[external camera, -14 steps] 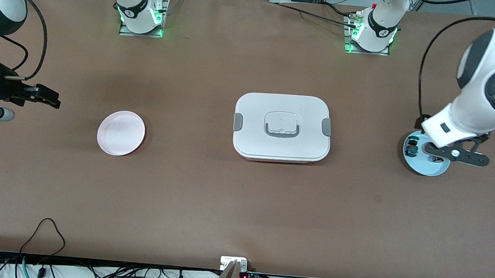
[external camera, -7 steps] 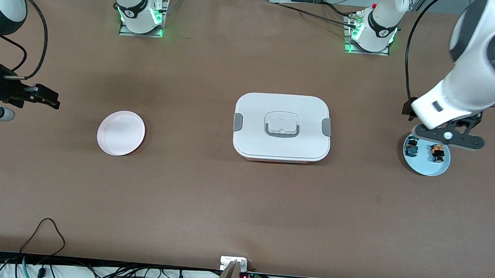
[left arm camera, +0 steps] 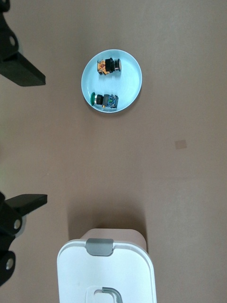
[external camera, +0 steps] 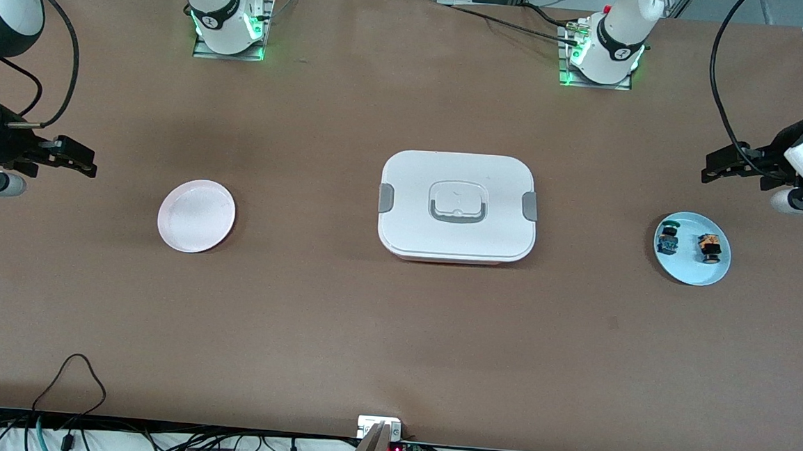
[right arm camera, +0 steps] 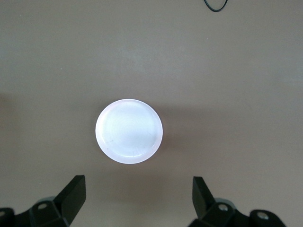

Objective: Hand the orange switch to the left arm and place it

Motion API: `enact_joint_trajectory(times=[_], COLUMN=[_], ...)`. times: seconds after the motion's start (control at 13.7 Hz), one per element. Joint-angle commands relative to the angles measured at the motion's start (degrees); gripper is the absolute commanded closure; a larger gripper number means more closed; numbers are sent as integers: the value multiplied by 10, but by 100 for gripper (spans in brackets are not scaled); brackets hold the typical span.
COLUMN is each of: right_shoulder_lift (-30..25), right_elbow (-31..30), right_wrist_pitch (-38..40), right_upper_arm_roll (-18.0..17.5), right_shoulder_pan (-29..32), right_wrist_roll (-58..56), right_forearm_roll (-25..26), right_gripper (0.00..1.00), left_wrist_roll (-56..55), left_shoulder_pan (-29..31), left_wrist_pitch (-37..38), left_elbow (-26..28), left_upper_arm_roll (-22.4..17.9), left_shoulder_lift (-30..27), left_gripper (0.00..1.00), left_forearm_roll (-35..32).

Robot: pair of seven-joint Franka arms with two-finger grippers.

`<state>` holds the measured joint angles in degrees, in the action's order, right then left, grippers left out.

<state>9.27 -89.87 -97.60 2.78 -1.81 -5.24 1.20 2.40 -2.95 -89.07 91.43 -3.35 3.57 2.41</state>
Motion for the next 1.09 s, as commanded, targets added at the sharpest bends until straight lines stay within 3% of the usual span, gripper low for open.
enact_joint_trajectory(times=[0.0,0.73,1.02], right_shoulder_lift=[-9,-9,-11], right_elbow=[-11,-13,-13], right_wrist_pitch=[-10,-20,-12], right_upper_arm_roll=[-8,-10,-10], right_shoulder_pan=[7,4,4], right_wrist_roll=[-10,-25,-20], right_forearm_roll=[-2,-1,0], right_gripper=[0,0,0], left_wrist_roll=[3,7,1], left_shoulder_pan=[2,2,13], left_wrist_pitch=[-37,-23,-22], left_elbow=[81,43,3], left_upper_arm_roll=[-2,-1,-2], left_shoulder_lift=[-60,-44,-16], left_gripper=[0,0,0], left_forearm_roll=[10,4,9])
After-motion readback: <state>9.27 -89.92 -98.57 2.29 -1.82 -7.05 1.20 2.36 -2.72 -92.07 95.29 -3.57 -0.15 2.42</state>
